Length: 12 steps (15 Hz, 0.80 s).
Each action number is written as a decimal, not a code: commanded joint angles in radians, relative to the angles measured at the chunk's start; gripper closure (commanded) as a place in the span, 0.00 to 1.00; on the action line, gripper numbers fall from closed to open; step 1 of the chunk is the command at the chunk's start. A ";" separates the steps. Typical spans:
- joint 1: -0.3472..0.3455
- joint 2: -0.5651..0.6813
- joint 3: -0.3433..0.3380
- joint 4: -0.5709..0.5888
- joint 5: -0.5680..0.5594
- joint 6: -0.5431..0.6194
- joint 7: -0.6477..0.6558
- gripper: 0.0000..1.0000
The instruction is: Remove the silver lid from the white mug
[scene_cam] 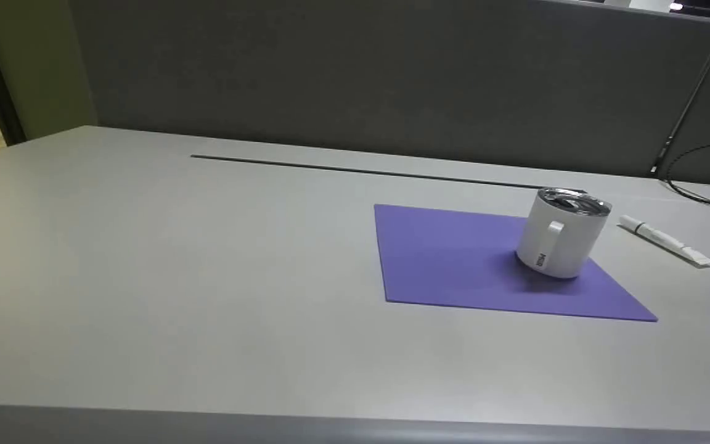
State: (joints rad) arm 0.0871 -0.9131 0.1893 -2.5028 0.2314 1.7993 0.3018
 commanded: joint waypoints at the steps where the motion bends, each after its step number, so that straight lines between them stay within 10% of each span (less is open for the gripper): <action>1: -0.008 0.000 0.004 0.002 0.004 -0.003 -0.005 0.00; 4: -0.045 0.047 -0.019 -0.056 -0.027 0.119 -0.051 0.00; 5: -0.052 0.069 -0.035 -0.075 -0.030 0.163 -0.071 0.25; 12: -0.133 0.377 -0.144 -0.119 -0.140 0.491 -0.235 0.68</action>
State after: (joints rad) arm -0.0399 -0.6679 0.0916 -2.6583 0.1357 2.2186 0.1276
